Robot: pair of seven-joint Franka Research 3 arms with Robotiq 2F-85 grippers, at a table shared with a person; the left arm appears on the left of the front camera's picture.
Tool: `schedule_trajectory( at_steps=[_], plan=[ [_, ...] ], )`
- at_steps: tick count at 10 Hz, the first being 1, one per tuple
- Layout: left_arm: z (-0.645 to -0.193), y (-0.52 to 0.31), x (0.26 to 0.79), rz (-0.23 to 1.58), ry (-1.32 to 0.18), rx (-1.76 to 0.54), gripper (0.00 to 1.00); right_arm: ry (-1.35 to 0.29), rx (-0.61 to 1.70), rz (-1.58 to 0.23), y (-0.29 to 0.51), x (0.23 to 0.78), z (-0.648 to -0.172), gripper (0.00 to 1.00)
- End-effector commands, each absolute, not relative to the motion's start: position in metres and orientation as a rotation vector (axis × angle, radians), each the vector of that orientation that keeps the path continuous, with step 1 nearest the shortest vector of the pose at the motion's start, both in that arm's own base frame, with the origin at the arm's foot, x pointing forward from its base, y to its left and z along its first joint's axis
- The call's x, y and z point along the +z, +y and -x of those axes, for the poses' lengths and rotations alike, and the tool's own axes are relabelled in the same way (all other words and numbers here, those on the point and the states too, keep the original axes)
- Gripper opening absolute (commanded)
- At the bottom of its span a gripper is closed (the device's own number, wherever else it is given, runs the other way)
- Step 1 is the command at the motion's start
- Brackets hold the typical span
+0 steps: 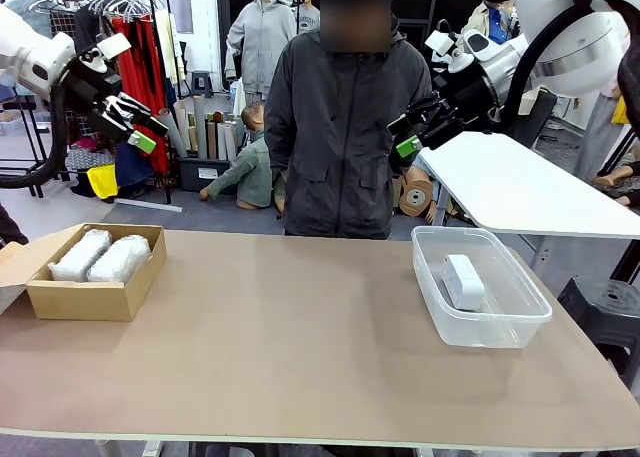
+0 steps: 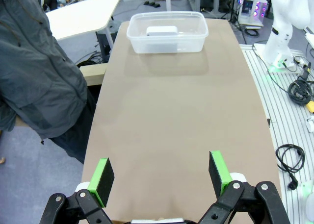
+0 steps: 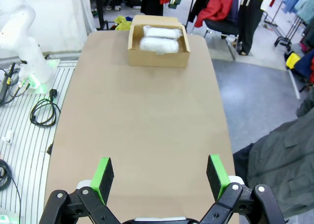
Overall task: Separate and place wrapped and unwrapped clocks.
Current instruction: If the picked Digital clock is wrapped, place it in the Package Box ; if not, place it in the Organizing box.
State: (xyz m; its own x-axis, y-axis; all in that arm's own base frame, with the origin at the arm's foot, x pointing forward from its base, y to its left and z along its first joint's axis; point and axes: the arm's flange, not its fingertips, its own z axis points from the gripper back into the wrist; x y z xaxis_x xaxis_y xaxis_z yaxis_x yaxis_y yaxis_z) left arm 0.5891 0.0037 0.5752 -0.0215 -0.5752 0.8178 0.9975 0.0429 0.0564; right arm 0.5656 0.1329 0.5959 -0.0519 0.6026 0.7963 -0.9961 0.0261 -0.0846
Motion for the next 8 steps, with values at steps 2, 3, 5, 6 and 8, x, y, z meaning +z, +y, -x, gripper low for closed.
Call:
schedule_trajectory(
  at_steps=[2,3,5,6,8],
  plan=[
    [-0.5872,0.0036,0.5752,0.679,-0.799,-1.426,1.00,-0.796,1.459,-0.651,0.1334,0.5957,-0.5655,1.00],
    [-0.5872,0.0036,0.5752,0.679,-0.799,-1.426,1.00,-0.796,1.459,-0.651,0.1334,0.5957,-0.5655,1.00],
    [-0.5872,0.0036,0.5752,0.679,-0.799,-1.426,1.00,-0.796,1.459,-0.651,0.1334,0.5957,-0.5655,1.00],
    [-0.5872,0.0036,0.5752,0.679,-0.799,-1.426,1.00,-0.796,1.459,-0.651,0.1334,0.5957,-0.5655,1.00],
    [-0.5872,0.0036,0.5752,0.679,-0.799,-1.426,1.00,-0.796,1.459,-0.651,0.1334,0.5957,-0.5655,1.00]
  ],
)
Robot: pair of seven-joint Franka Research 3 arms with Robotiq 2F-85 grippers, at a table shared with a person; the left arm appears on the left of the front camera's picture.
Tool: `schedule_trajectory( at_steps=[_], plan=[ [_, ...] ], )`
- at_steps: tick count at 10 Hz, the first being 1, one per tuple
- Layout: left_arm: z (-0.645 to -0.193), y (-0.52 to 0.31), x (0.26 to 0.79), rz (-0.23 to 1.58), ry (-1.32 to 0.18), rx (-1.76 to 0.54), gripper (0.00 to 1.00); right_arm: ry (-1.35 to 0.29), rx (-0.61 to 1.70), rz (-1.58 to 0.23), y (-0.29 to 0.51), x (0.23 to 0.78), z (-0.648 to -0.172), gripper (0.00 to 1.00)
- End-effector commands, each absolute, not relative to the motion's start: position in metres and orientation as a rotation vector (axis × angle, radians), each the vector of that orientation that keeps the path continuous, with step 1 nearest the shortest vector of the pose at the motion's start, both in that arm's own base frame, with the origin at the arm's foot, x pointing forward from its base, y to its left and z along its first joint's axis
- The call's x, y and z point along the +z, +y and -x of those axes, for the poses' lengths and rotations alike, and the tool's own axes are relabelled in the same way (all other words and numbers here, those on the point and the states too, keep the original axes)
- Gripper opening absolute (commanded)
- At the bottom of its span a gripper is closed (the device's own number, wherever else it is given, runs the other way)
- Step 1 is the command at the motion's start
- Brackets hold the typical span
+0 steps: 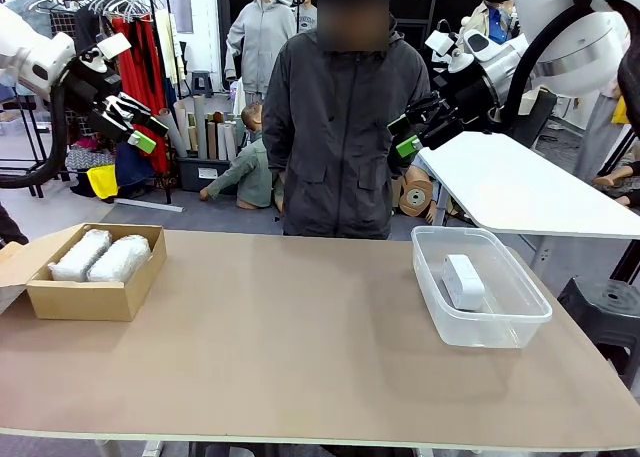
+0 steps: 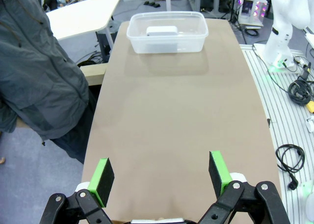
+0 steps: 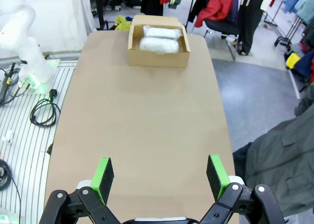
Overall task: Separate and place wrapped and unwrapped clocks.
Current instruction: If the picked Digital clock is wrapped, place it in the Package Box ; if not, place it in the Organizing box.
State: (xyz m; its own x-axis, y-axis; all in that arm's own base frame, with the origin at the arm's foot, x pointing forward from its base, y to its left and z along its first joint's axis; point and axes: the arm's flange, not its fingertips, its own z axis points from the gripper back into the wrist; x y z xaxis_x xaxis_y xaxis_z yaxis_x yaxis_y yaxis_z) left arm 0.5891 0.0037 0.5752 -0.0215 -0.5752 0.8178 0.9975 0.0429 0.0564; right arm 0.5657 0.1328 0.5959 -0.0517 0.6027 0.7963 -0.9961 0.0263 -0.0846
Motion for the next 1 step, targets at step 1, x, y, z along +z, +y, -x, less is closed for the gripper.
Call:
schedule_trajectory(
  at_steps=[1],
  plan=[
    [-0.5872,0.0036,0.5752,0.679,-0.799,-1.426,1.00,-0.796,1.459,-0.651,0.1334,0.5957,-0.5655,1.00]
  ],
)
